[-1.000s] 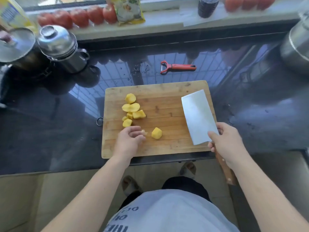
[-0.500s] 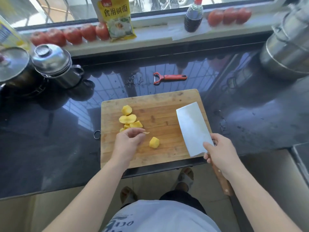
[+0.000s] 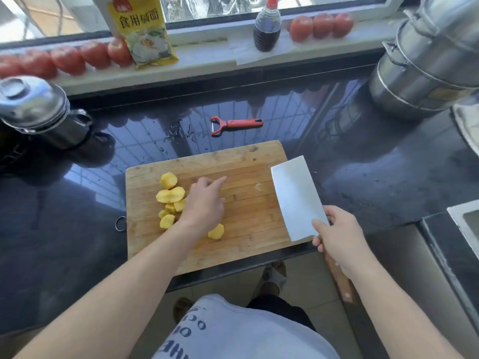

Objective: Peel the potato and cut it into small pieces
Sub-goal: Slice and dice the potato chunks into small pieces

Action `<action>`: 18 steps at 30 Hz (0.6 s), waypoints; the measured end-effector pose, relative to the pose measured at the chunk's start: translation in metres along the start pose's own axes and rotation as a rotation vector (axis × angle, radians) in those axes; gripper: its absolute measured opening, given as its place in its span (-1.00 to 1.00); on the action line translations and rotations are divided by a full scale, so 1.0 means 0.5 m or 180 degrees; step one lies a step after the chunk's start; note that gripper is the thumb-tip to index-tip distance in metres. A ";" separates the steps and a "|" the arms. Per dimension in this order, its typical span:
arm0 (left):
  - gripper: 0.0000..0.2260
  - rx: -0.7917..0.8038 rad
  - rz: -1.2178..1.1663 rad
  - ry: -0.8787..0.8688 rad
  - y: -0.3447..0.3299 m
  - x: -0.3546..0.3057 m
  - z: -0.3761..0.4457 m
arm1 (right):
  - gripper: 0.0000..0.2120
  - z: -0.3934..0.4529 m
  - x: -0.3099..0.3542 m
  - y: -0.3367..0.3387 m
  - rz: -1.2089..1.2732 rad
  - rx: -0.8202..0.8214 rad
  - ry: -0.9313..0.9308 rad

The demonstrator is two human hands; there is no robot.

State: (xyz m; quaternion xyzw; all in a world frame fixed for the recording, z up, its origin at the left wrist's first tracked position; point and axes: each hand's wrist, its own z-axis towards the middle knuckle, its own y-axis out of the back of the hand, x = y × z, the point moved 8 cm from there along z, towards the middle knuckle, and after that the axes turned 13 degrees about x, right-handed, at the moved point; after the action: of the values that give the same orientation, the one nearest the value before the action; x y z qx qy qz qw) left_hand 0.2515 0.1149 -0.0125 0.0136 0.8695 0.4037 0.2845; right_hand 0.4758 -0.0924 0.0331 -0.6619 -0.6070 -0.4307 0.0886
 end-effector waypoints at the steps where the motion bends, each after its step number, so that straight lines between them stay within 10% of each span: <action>1: -0.58 -0.0162 -0.0297 0.0077 0.008 0.031 -0.028 | -0.80 -0.001 0.002 -0.001 -0.0024 0.0013 -0.0007; 7: -0.76 -0.0530 -0.0957 0.0476 -0.061 0.125 -0.154 | -0.91 -0.016 0.015 -0.034 -0.0783 0.0051 0.0077; 18: -0.79 -0.0862 -0.0599 -0.0922 -0.105 0.089 -0.108 | -0.93 -0.045 0.093 -0.213 -0.2355 0.0247 0.0906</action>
State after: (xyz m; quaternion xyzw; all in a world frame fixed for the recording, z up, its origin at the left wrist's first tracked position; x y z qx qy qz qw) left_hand 0.1978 0.0535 -0.0437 -0.0480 0.7548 0.4822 0.4420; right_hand 0.3666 -0.0466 0.0354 -0.3285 -0.8019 -0.4978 0.0357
